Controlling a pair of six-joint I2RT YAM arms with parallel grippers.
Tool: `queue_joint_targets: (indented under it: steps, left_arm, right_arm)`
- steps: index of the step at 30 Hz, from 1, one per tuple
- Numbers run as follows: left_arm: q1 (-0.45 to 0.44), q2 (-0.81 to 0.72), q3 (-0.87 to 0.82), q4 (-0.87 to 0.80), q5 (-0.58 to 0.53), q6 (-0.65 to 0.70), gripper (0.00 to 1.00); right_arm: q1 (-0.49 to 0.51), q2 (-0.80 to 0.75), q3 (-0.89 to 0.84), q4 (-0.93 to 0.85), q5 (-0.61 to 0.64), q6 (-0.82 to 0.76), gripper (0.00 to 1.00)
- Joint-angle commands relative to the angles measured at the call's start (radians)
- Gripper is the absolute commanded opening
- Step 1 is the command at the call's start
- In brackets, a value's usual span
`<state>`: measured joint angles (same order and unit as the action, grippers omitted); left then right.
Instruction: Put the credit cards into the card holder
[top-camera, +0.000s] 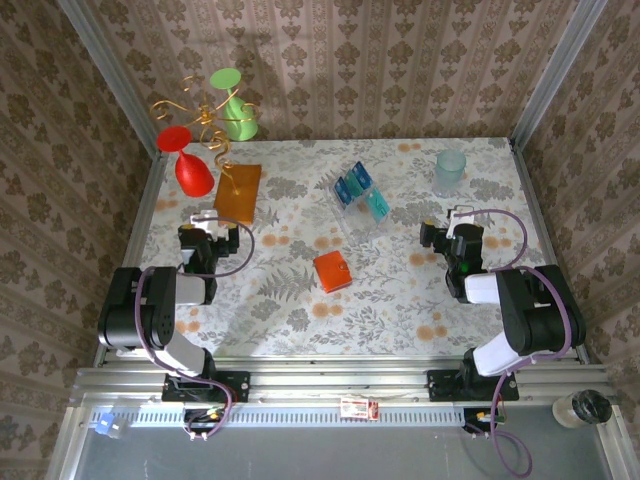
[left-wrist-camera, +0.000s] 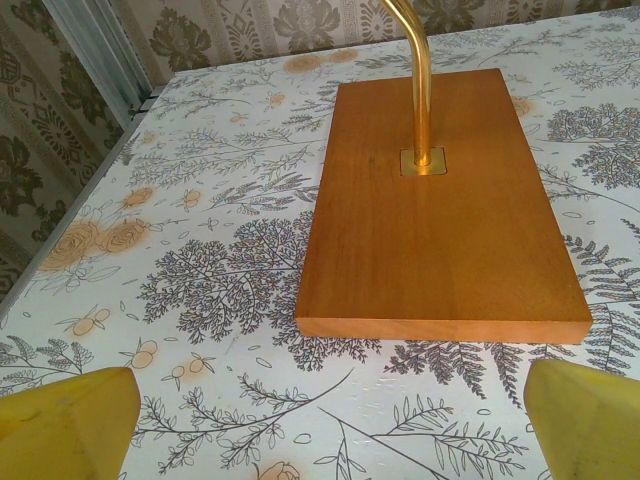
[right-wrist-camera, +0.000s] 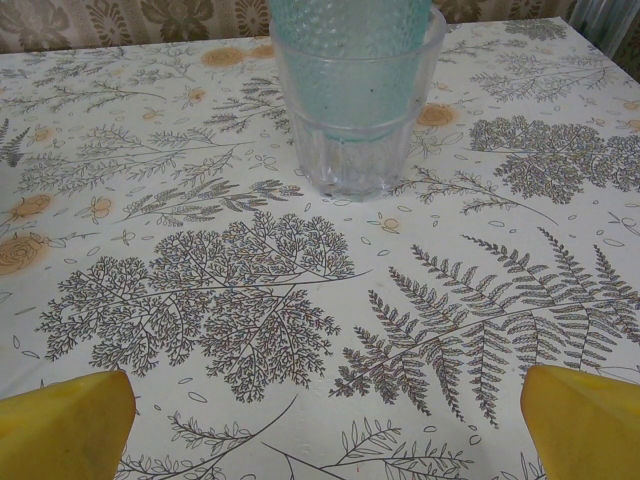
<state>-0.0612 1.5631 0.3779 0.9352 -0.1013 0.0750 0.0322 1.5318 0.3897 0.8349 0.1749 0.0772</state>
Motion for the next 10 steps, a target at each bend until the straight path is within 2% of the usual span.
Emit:
queue_joint_targets:
  steps: [1, 10]
  left_arm:
    - [0.0, -0.005, -0.007, 0.028, -0.008, 0.013, 1.0]
    - [0.0, -0.005, -0.008, 0.028, -0.006, 0.014, 1.0]
  right_arm:
    - [-0.002, -0.004, 0.008, 0.036, -0.003, -0.017, 1.0]
    - [-0.003, -0.002, 0.016, 0.022, -0.03, -0.026, 1.0]
